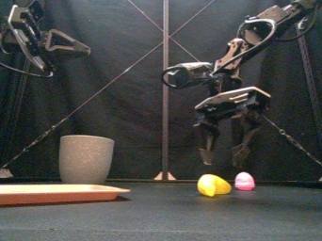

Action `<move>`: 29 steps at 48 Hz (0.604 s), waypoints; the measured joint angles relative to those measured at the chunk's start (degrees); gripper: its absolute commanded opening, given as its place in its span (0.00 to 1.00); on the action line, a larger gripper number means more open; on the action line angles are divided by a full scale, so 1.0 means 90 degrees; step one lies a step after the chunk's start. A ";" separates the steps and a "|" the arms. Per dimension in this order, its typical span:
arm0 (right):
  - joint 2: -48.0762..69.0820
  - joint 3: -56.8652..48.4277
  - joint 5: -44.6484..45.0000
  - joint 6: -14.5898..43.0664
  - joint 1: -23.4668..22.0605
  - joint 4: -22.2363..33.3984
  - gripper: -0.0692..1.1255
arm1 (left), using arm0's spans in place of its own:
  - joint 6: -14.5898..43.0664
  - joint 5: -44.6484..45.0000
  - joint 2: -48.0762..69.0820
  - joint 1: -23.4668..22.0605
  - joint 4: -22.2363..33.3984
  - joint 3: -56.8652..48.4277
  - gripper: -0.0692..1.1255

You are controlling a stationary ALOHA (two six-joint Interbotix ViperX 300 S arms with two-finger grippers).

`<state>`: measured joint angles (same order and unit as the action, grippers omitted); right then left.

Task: Pick the banana then place it on the pink plate
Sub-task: Pick the banana

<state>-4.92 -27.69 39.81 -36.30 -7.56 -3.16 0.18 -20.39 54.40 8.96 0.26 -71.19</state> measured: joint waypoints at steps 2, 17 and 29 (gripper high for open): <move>-0.0098 0.0068 -0.0049 -0.0049 -0.0020 0.0010 0.95 | 0.0000 -0.0010 0.0000 0.0010 0.0000 -0.0010 0.08; -0.0742 0.0332 -0.0107 -0.0234 -0.0146 -0.0068 0.92 | 0.0000 -0.0010 0.0000 0.0020 0.0000 -0.0020 0.08; -0.0918 0.0332 -0.0146 -0.0234 -0.0166 -0.0283 0.69 | 0.0010 -0.0010 0.0000 0.0215 0.0000 -0.0088 0.08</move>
<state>-13.18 -24.70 38.50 -38.41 -9.05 -5.71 0.26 -20.48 54.40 10.90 0.26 -71.98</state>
